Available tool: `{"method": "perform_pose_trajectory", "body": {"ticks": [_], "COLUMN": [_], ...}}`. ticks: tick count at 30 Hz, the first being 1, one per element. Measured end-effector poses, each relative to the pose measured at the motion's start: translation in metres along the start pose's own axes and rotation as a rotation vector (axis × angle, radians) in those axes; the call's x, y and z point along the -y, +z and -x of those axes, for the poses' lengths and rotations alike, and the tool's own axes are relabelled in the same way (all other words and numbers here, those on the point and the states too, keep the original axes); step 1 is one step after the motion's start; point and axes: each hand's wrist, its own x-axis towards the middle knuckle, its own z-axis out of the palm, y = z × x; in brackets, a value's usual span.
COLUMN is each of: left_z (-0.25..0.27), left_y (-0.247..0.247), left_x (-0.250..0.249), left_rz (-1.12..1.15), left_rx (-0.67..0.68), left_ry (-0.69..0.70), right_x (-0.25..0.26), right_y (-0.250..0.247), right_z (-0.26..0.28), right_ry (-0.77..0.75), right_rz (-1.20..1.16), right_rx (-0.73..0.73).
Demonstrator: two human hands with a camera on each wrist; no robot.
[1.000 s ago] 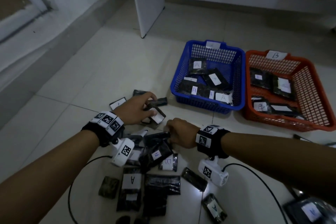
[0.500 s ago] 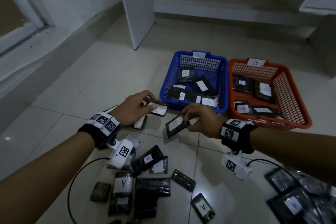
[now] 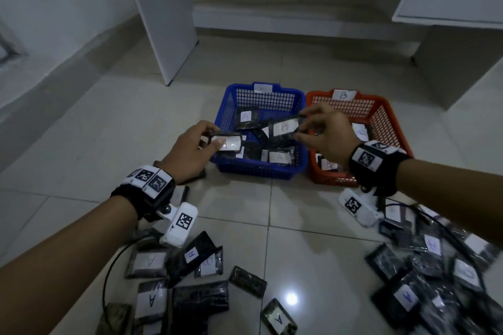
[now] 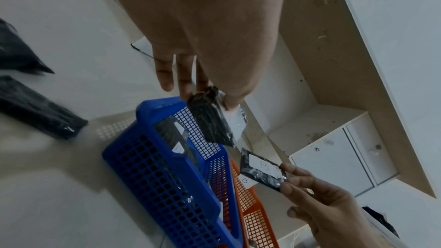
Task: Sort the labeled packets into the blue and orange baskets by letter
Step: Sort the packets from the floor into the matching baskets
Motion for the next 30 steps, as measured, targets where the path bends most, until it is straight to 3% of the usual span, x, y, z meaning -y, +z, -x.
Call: {"method": "perform_pose_trajectory", "body": {"ticks": [8, 11, 17, 22, 25, 30], "left_z": [-0.039, -0.055, -0.066, -0.087, -0.115, -0.148], "left_y": [0.044, 0.069, 0.102, 0.087, 0.069, 0.067], "left_x": [-0.009, -0.022, -0.03, -0.031, -0.029, -0.021], "left_rz": [-0.025, -0.037, -0.284, -0.178, -0.254, -0.541], "left_rx": [0.049, 0.147, 0.362, 0.261, 0.162, 0.307], "left_ry": [-0.021, -0.028, 0.009, -0.014, -0.042, -0.142], "right_x": [-0.031, -0.047, -0.084, -0.102, -0.11, -0.125], "right_y": [-0.017, -0.026, -0.054, -0.076, -0.082, -0.075], "right_z": [-0.008, 0.002, 0.027, 0.039, 0.038, 0.036], "right_ry": [0.14, 0.156, 0.299, 0.375, 0.412, 0.41], "right_rz": [-0.002, 0.043, 0.031, 0.084, 0.048, 0.019], "right_rx": [-0.165, -0.184, -0.191, -0.28, -0.313, -0.311]}}
